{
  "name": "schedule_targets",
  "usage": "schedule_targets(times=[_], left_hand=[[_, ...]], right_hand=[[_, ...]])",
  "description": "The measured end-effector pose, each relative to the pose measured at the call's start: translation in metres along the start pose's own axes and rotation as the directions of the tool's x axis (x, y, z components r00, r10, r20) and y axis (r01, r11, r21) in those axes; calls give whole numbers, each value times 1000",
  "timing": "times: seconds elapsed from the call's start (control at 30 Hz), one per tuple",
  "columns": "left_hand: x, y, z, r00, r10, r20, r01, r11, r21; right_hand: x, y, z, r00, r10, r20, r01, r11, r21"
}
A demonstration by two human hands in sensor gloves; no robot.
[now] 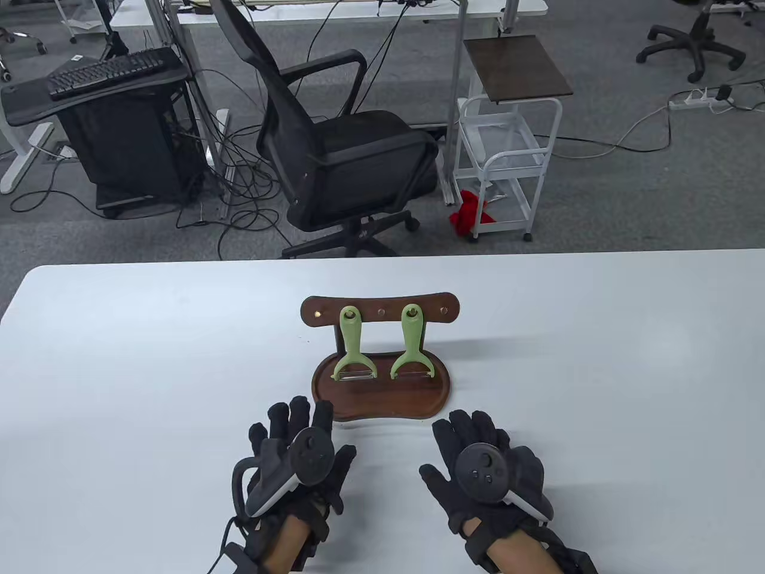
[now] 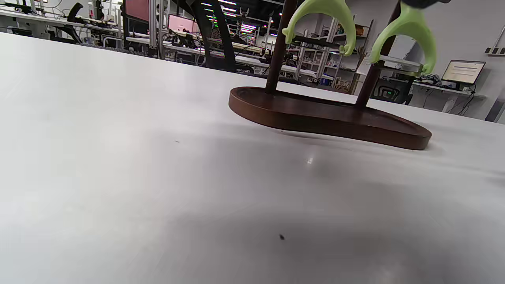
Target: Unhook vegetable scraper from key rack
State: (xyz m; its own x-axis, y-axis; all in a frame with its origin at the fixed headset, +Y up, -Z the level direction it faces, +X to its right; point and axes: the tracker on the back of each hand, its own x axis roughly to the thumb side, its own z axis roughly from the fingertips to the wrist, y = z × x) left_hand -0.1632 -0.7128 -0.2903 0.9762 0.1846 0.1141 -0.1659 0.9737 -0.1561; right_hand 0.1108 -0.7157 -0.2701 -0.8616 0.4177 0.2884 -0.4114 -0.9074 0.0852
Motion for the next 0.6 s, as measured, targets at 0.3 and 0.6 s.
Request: schedule_targets(times=[0.3,0.6], left_hand=[[0,-1,0,1000,8,-3,-8,1000,-8],[-2,-1,-2,999,32,-6,-32,999,-11]], right_hand=[[0,1,1,1000,-15,2,15,1000,10],[-1,1,1,1000,-28,2,28,1000,14]])
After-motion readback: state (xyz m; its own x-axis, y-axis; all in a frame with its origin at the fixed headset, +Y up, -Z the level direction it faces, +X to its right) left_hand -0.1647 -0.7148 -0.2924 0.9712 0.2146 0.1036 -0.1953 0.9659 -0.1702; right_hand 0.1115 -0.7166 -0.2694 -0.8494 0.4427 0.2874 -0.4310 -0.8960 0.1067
